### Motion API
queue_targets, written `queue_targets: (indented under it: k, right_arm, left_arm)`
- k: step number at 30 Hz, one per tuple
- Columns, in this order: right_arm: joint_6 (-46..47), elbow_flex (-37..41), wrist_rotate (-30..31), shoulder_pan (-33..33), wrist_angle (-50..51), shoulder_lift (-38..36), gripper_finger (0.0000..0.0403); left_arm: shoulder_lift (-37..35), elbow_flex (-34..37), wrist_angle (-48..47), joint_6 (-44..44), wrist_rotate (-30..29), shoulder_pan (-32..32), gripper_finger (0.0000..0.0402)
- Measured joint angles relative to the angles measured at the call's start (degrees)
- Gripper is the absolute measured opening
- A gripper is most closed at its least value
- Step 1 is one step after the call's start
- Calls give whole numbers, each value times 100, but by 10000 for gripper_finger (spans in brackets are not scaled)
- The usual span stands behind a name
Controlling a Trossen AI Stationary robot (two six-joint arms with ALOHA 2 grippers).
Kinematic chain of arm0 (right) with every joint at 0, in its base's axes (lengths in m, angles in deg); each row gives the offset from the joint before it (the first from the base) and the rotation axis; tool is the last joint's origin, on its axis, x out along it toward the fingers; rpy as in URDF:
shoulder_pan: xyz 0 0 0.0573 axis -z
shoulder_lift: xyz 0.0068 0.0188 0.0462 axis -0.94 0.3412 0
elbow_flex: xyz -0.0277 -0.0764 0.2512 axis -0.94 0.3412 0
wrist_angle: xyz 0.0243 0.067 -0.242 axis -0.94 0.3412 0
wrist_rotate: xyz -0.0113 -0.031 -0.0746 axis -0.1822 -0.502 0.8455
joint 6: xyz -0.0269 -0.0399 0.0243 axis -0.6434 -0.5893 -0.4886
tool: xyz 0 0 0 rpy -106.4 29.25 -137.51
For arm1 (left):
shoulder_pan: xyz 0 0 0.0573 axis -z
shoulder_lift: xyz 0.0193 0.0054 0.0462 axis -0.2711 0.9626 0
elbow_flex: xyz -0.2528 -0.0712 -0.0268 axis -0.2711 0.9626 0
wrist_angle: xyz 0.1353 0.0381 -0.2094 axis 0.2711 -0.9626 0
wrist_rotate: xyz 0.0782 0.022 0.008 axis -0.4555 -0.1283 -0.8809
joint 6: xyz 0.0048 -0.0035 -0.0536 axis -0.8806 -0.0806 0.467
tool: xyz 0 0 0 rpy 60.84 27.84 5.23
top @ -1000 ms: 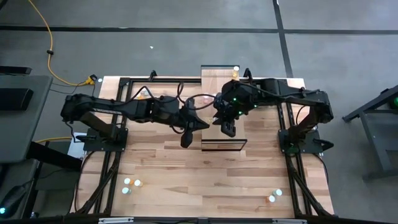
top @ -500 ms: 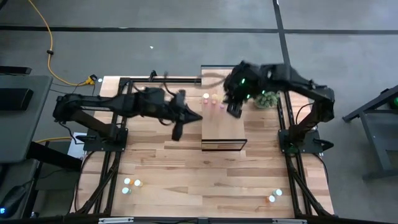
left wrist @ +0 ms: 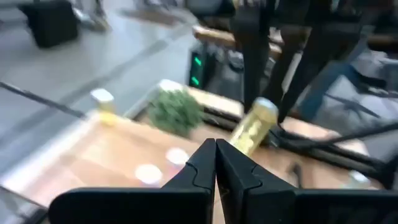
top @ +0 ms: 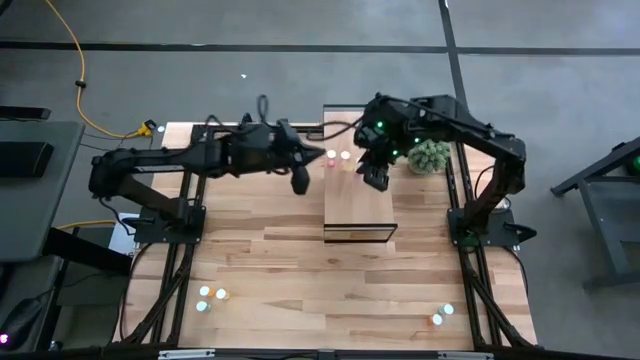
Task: Pick and place medicine bottles onto shelf by color
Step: Put the bottom yellow pill bottle on the shelf aligned with the other yellow pill bottle
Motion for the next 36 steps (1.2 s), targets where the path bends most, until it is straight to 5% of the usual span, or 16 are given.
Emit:
queue_targets:
  k: [6,22,36]
  right_arm:
    - [-2,2,77,-199,-27,121,103]
    - [62,2,-185,-198,-233,121,103]
    - [4,2,-182,-201,-375,126,103]
  left_arm:
    - [386,-2,386,242,918,41,0]
    - [652,-7,563,430,430,136,0]
    - [723,-9,273,579,769,228,0]
